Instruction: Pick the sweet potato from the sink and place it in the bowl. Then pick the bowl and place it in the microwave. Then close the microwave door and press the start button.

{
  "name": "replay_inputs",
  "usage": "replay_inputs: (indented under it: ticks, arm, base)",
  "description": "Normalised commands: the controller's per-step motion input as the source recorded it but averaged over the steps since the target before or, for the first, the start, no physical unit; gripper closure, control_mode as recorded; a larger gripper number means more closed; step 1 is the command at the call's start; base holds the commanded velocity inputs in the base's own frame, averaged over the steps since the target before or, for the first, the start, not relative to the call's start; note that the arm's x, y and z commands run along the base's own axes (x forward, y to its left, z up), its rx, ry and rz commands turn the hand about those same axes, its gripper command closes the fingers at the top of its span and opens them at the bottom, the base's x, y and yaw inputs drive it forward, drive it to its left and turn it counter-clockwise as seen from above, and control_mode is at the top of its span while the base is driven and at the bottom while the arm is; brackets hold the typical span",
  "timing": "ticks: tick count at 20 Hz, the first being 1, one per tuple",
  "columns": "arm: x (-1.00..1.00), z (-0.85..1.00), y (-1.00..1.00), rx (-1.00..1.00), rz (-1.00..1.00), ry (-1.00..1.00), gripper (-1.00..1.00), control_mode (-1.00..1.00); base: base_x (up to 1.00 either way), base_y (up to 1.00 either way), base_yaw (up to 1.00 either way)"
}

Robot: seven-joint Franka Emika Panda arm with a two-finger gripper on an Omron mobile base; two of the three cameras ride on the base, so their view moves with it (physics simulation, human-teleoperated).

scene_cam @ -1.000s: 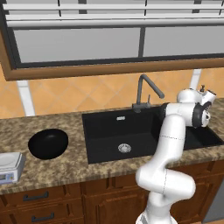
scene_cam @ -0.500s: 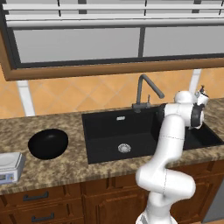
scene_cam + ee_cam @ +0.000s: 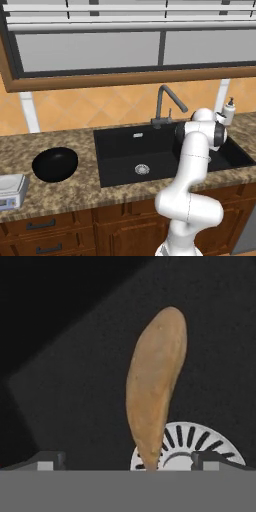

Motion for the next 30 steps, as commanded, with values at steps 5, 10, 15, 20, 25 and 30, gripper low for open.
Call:
replay_inputs:
  ticks: [5, 10, 15, 20, 25, 30]
  arm:
    - [0.36, -0.3, -0.11, 0.0, 0.06, 0.0, -1.0, -1.0]
    - [0.1, -0.26, -0.31, 0.0, 0.06, 0.0, -1.0, -1.0]
    - [0.0, -0.47, 0.04, 0.0, 0.05, -0.01, 1.0, -1.0]
    - [0.0, -0.59, 0.29, 0.0, 0.03, -0.04, 1.0, -1.0]
    - [0.0, -0.53, 0.38, -0.02, 0.05, -0.04, 1.0, -1.0]
    - [-0.34, -0.02, 0.16, 0.0, 0.01, -0.02, 1.0, -1.0]
  base:
    - [0.0, 0.0, 0.0]
    - [0.0, 0.0, 0.0]
    - [0.0, 0.0, 0.0]
    - [0.0, 0.0, 0.0]
    - [0.0, 0.0, 0.0]
    - [0.0, 0.0, 0.0]
